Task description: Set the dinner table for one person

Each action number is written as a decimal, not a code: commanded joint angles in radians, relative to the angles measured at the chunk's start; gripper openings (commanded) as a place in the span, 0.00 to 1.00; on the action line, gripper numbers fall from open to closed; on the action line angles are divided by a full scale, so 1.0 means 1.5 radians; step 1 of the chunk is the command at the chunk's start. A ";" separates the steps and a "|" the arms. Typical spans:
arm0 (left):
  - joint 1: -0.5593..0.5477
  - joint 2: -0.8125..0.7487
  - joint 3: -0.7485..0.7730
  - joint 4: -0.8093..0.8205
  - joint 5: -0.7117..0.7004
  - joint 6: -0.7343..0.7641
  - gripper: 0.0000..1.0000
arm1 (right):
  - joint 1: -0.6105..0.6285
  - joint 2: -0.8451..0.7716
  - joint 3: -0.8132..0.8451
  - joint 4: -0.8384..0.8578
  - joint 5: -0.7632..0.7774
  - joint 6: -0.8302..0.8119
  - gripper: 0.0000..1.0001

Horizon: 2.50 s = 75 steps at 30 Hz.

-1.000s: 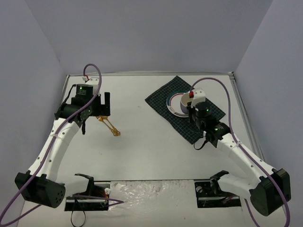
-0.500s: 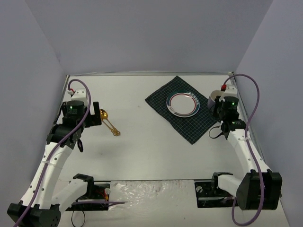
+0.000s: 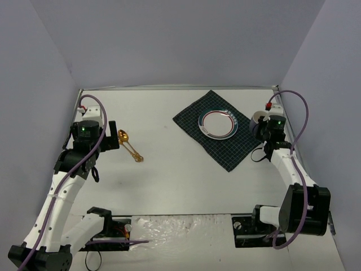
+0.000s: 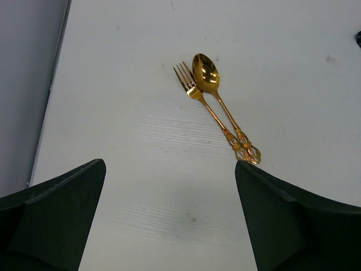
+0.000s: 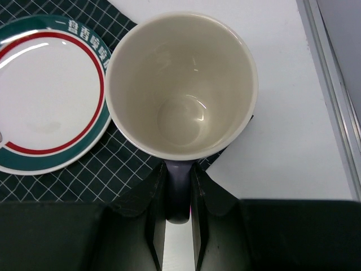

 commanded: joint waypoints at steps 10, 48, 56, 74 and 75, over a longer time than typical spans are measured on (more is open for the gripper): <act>0.002 -0.005 0.008 0.042 -0.003 0.000 0.97 | -0.022 0.054 0.017 0.156 -0.018 -0.054 0.00; 0.003 -0.004 0.002 0.046 0.006 0.004 0.97 | -0.051 0.096 -0.061 0.259 -0.031 -0.020 0.27; 0.003 -0.005 0.002 0.047 -0.001 -0.002 0.97 | -0.043 -0.007 -0.061 0.197 0.016 0.015 0.82; 0.004 0.093 -0.028 0.022 -0.018 -0.186 0.97 | 0.037 -0.281 0.024 0.004 0.003 0.207 1.00; 0.004 0.102 -0.035 0.029 -0.015 -0.205 0.97 | 0.051 -0.284 0.023 0.004 -0.005 0.208 1.00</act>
